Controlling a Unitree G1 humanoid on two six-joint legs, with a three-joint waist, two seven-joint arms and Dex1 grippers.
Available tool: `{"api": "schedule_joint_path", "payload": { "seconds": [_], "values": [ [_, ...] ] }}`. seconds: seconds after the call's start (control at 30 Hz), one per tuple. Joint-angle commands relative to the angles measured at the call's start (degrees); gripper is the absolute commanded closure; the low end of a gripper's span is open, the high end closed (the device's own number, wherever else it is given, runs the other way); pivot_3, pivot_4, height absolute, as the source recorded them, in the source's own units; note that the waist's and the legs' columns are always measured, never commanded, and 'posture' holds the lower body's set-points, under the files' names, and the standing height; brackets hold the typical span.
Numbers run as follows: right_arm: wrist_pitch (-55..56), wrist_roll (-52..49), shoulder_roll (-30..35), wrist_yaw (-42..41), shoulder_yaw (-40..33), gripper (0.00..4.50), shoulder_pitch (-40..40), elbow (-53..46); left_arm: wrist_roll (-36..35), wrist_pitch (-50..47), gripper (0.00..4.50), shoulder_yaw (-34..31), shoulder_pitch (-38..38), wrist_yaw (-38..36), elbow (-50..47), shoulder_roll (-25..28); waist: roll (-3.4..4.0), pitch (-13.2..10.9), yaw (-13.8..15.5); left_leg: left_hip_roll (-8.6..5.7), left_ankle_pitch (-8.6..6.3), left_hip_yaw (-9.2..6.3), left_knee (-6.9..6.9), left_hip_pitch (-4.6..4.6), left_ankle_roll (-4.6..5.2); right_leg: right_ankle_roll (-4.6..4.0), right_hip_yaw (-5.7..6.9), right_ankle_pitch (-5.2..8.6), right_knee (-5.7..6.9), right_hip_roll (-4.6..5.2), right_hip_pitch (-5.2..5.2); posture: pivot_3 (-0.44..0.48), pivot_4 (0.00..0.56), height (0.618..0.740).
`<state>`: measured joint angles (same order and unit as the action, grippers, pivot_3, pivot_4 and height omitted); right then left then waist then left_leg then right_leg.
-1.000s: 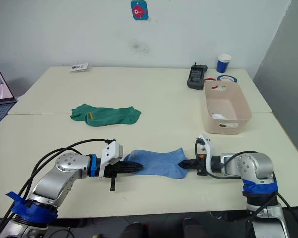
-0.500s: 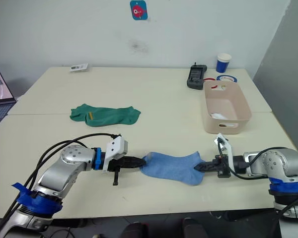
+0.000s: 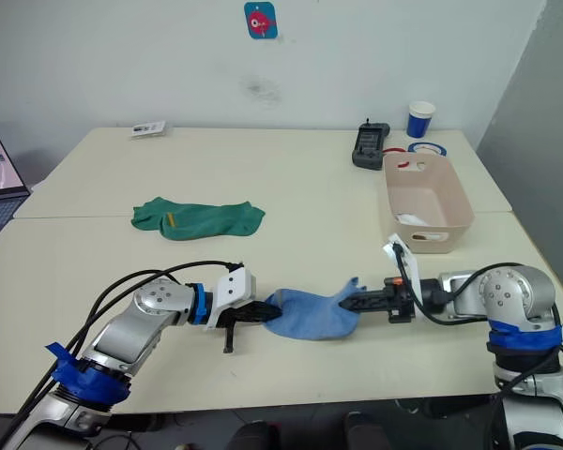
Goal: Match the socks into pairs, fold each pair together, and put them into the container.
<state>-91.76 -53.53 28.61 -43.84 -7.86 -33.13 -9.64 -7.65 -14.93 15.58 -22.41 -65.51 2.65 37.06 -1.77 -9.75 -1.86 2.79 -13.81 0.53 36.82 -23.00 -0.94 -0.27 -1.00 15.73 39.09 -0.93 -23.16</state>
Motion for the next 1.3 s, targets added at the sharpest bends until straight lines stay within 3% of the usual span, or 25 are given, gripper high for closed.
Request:
{"api": "schedule_joint_path", "payload": {
  "seconds": [0.03, 0.27, 0.6, 0.77, 0.9, 1.1, 1.2, 1.3],
  "values": [
    [0.3, -0.6, -2.0, 3.1, 1.7, 4.47, -0.1, -3.0, 0.8, -3.1, 4.5, 0.5, -0.6, 1.4, 1.6, -1.0, 0.0, 0.0, 0.1, -0.01, 0.0, 0.0, 0.0, -0.02, 0.0, 0.0, 0.01, 0.0, 0.0, 0.0, 0.0, 0.0, 0.15, 0.74],
    [6.2, 6.1, -4.9, 7.0, 8.8, 4.47, 0.2, -0.2, 0.7, -5.9, 4.5, 0.9, -2.4, 0.8, 0.8, -1.9, 0.0, 0.0, 0.1, -0.09, 0.0, 0.06, 0.03, -0.06, 0.0, 0.03, -0.02, -0.01, -0.02, 0.01, 0.0, 0.0, 0.15, 0.74],
    [7.4, 7.9, -10.1, 10.1, 9.7, 4.47, -1.5, 2.2, 0.7, -6.7, 4.5, 0.8, -1.6, 0.8, -0.5, -1.3, 0.0, 0.0, 0.1, -0.06, 0.0, 0.03, 0.02, -0.05, 0.0, 0.02, 0.0, -0.01, -0.01, 0.01, -0.01, 0.0, 0.15, 0.74],
    [6.3, 6.2, -12.9, 10.7, 7.3, 3.02, -2.4, 2.4, 0.9, -6.7, 4.5, 0.9, -1.3, 1.0, -0.8, -1.1, 0.0, 0.0, 0.1, -0.06, 0.0, 0.04, 0.02, -0.05, 0.0, 0.02, -0.01, -0.01, -0.01, 0.01, -0.01, 0.0, 0.15, 0.74],
    [2.8, 3.8, -17.8, 12.7, 0.9, 1.61, -4.5, 3.4, 0.9, -6.6, 4.5, 0.9, -1.0, 1.0, -0.7, -0.9, 0.0, 0.0, 0.1, -0.04, 0.0, 0.02, 0.01, -0.04, 0.0, 0.02, 0.0, -0.01, 0.0, 0.01, -0.02, 0.0, 0.15, 0.74],
    [2.1, 3.7, -17.6, 12.3, 0.2, 1.61, -3.1, 0.8, 1.0, -6.1, 4.5, 0.9, -1.6, 0.8, 0.3, -0.9, 0.0, 0.0, 0.1, -0.04, 0.0, 0.03, 0.01, -0.05, 0.0, 0.02, -0.01, -0.01, -0.01, 0.05, -0.02, 0.0, 0.15, 0.74],
    [15.7, 10.1, -10.3, 6.1, 9.9, 1.61, 0.3, -4.8, 1.1, -5.8, 4.5, 0.8, -1.9, 0.6, 0.7, -0.7, 0.01, 0.0, 0.1, -0.05, 0.0, 0.02, 0.0, -0.05, 0.0, 0.02, 0.01, -0.01, -0.02, 0.05, -0.02, 0.0, 0.15, 0.74],
    [32.6, 18.4, -4.7, 0.0, 18.6, 2.2, 3.7, -7.4, 1.2, -5.5, 4.5, 0.7, -2.0, 0.5, 1.1, -0.4, 0.01, 0.0, 0.0, -0.08, 0.0, 0.04, 0.0, -0.04, 0.0, 0.03, 0.0, 0.0, -0.06, 0.02, -0.03, 0.0, 0.15, 0.74]
  ]
}}
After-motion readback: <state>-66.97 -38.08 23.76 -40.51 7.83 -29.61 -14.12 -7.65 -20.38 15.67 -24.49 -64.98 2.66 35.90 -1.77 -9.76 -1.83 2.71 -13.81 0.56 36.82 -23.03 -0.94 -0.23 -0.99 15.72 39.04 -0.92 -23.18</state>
